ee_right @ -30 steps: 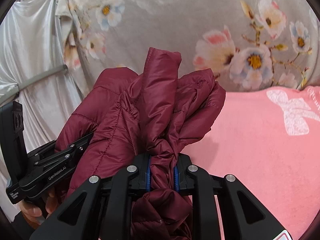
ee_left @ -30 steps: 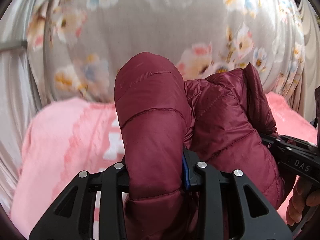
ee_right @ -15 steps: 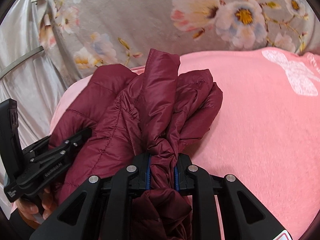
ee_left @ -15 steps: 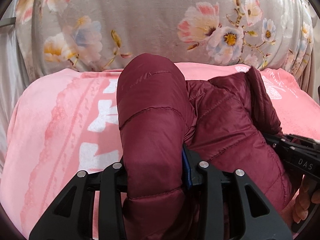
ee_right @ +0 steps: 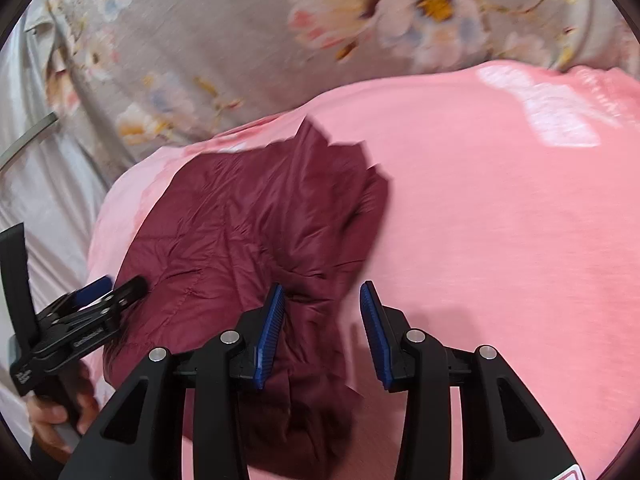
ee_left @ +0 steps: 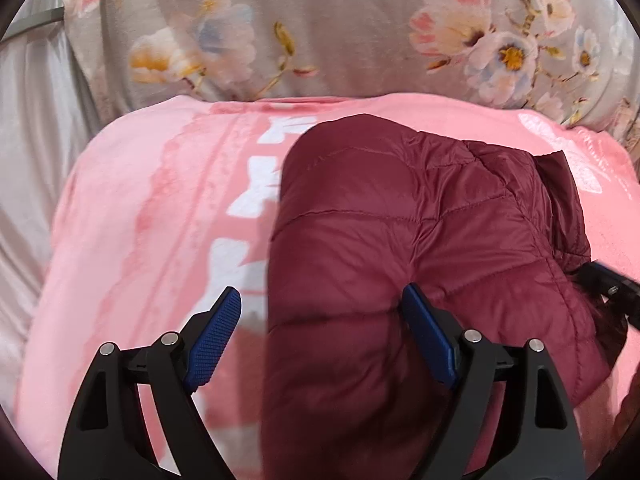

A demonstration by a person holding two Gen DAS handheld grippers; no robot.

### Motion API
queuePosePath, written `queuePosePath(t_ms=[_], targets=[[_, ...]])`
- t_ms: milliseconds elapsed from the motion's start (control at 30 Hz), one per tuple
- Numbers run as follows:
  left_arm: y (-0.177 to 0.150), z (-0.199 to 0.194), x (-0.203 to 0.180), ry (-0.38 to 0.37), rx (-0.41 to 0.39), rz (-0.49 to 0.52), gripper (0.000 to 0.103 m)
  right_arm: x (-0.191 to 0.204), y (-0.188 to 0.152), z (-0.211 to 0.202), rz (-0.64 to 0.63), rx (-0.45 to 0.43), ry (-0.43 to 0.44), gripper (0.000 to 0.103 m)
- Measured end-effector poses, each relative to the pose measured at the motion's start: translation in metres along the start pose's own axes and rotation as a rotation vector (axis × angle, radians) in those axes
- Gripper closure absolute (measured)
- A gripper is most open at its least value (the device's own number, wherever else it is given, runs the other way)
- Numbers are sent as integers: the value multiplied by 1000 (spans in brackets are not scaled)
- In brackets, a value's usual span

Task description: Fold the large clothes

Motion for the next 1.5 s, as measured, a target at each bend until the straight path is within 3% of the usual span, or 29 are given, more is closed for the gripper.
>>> queuePosePath(t_ms=[100,133,167,233,367,600,867,1500], targets=[[12,-11,8,46,39,-28,22,14,24,-15,-56,-23,-51,72],[19,-14,9,49,42,-43,20,23,35,-16,-83,-32,-62,84],[30,-17,10,58,37,-62,18,30,43,-15,-103,-37,-71,89],[50,-22,10,96,14,-87,10,42,60,-6,-140,-42,-91,89],[68,-2,-3,133,39,-91,9,39,71,31,-130,-10,-137,89],[44,61,-27,127,161,-78,8,-8,43,87,-51,73,-188,92],[37,72,-36,122,125,-89,5,-15,33,97,-103,61,-198,93],[34,77,-44,167,53,-82,5,-19,31,101,-67,60,-152,92]])
Point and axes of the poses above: each gripper's, at about its wrist camera, not at the fingertips, and z roughly the way its jaws point, x to its left, y to its top, the point moved 10 cm from there along z, roughly the way its jaws point, and after that the axes turned 15 degrees about y, right-handed, at the moved point
